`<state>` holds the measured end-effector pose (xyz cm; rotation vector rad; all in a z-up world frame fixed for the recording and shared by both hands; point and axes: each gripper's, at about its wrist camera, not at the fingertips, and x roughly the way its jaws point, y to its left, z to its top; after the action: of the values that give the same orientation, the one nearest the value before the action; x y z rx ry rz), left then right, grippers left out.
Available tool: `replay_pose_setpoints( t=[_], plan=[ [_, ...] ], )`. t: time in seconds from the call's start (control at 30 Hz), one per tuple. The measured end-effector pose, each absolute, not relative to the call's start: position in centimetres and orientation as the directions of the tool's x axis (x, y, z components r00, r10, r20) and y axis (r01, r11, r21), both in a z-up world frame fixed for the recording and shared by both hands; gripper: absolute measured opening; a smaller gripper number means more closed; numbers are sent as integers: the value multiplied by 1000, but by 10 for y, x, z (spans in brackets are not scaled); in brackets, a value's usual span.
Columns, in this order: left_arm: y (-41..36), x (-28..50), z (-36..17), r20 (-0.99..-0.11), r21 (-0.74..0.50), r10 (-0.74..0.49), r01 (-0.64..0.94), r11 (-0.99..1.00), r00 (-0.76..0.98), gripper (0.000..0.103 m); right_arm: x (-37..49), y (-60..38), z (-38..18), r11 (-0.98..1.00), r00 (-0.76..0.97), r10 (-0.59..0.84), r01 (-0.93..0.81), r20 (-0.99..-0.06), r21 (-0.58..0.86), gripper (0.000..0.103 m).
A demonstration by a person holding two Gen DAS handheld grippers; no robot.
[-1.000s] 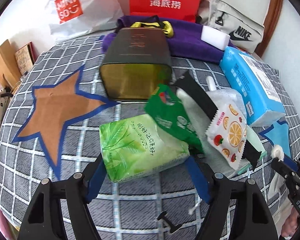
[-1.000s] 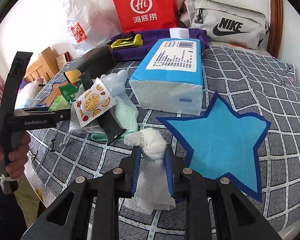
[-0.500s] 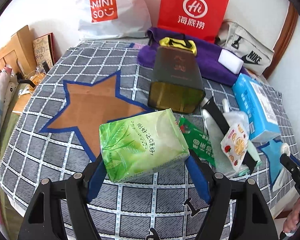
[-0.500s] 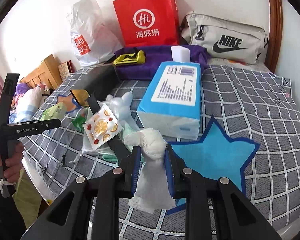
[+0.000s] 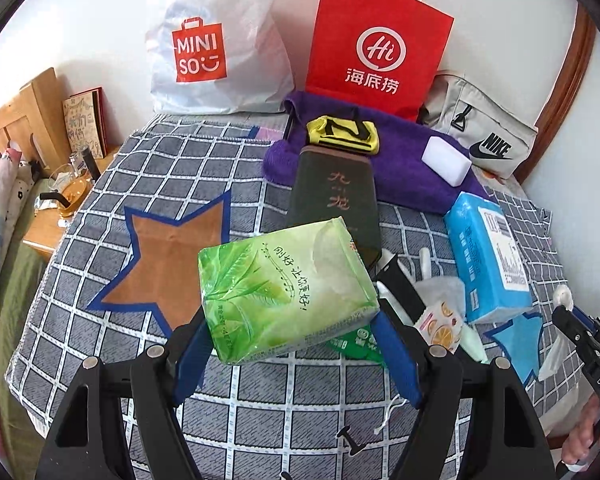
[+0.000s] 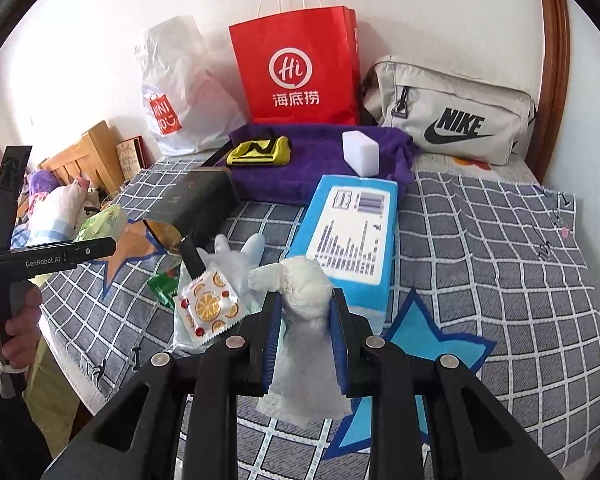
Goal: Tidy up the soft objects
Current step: 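Carry the tissue and green pack onto the purple towel and open both tools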
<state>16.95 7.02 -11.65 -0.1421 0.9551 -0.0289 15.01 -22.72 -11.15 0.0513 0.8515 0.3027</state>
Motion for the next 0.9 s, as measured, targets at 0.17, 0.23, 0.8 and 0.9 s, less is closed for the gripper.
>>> replay_pose_setpoints(
  t=[0.17,0.23,0.8,0.9],
  plan=[
    [65,181,-109,-808,-133,-91,-30,991,582,75,160,-230,-104,958,622,277,-238,-732,160,24],
    [64,186,-106,-810,-135,-92,-31,990,579,75,165,-232,-99,958,623,276,-237,-732,160,24],
    [53,214,-81,-803,-132,-104,-5,991,587,75,201,-234,-71,950,623,291,-279,-726,141,24],
    [47,225,-80,-793,-128,-111,15,992,599,75,206,-235,-75,950,623,295,-276,-725,149,24]
  ],
)
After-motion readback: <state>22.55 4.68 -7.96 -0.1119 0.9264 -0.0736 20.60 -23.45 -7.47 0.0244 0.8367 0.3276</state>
